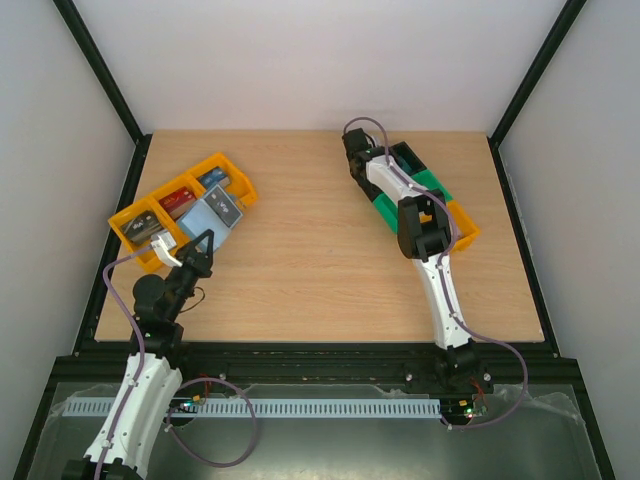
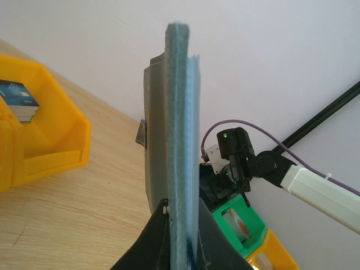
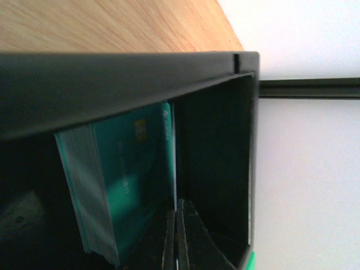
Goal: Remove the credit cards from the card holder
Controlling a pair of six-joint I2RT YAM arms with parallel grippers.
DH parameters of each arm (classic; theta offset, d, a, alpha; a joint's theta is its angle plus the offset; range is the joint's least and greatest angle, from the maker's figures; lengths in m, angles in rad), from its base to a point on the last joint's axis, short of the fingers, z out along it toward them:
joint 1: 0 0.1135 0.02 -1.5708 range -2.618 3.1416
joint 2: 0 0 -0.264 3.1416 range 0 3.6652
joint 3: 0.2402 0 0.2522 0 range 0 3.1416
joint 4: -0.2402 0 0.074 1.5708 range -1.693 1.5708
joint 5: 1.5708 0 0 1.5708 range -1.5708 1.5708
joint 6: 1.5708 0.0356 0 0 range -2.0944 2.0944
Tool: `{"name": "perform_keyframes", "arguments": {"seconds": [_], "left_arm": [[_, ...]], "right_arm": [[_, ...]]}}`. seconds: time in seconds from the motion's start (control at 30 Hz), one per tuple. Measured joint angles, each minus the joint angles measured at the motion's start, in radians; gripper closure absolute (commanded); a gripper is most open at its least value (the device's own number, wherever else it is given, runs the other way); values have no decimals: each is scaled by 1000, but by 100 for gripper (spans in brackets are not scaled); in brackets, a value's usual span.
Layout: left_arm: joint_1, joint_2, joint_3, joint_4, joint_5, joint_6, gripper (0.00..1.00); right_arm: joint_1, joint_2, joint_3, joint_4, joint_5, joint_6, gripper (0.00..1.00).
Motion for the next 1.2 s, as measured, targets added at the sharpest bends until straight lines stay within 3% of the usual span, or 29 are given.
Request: {"name": "perform_keyframes", "arguments": {"seconds": [0.37, 0.4, 0.53, 0.67, 0.97, 1.2], "left_arm": [[0, -2, 0, 0, -1, 1, 98], [0, -2, 0, 0, -1, 1, 97], [0, -3, 0, 0, -4, 1, 98], [0, -7, 0, 0, -6, 1, 98], [0, -10, 0, 0, -6, 1, 98], [0, -26, 0, 1, -6, 1, 98]], "right_arm": [[-5, 0, -22, -2, 29, -19, 98], [-8, 0, -22, 2, 31, -23, 95], [-21, 0, -22, 19, 41, -34, 64], [-33, 0, -21, 30, 26, -32, 40], [-43, -27, -8, 32, -71, -1, 1], [-61, -73, -7, 19, -169, 29, 1]]}}
